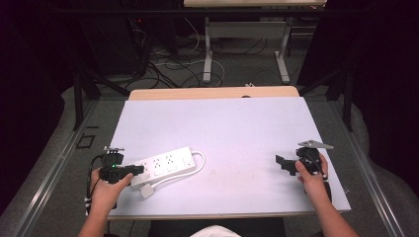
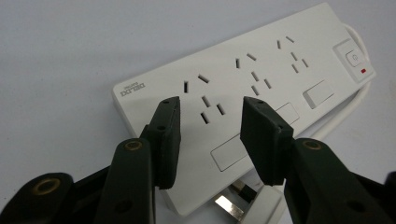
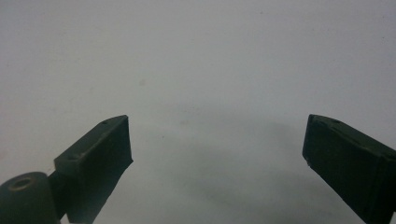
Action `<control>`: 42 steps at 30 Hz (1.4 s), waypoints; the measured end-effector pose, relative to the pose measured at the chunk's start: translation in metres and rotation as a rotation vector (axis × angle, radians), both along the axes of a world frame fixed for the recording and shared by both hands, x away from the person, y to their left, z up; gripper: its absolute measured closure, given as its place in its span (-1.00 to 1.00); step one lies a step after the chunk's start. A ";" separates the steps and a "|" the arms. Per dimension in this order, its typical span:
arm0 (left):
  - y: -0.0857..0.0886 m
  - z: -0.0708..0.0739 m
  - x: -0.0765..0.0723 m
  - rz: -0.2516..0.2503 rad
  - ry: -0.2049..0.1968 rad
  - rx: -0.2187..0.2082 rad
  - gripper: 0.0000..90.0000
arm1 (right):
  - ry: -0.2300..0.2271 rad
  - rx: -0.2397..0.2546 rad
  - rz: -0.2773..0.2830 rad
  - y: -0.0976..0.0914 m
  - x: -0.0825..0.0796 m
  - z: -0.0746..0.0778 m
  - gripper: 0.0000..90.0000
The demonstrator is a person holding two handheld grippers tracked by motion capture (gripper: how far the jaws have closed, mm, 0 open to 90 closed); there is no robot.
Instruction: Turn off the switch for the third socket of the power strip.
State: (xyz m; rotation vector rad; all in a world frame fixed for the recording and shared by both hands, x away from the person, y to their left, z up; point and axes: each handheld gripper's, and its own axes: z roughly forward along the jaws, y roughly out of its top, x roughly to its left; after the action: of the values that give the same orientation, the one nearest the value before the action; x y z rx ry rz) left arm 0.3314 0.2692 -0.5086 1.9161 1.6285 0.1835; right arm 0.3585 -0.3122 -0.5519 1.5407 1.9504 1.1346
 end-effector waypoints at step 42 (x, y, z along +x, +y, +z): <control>-0.026 0.003 0.011 -0.115 -0.212 0.110 -0.42 | 0.000 0.004 -0.014 0.001 -0.003 0.001 -0.82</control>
State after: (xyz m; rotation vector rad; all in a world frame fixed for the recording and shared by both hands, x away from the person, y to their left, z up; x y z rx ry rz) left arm 0.3425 0.2430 -0.5060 1.9909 1.3904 0.4218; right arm 0.3558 -0.3110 -0.5510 1.5545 1.9349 1.1335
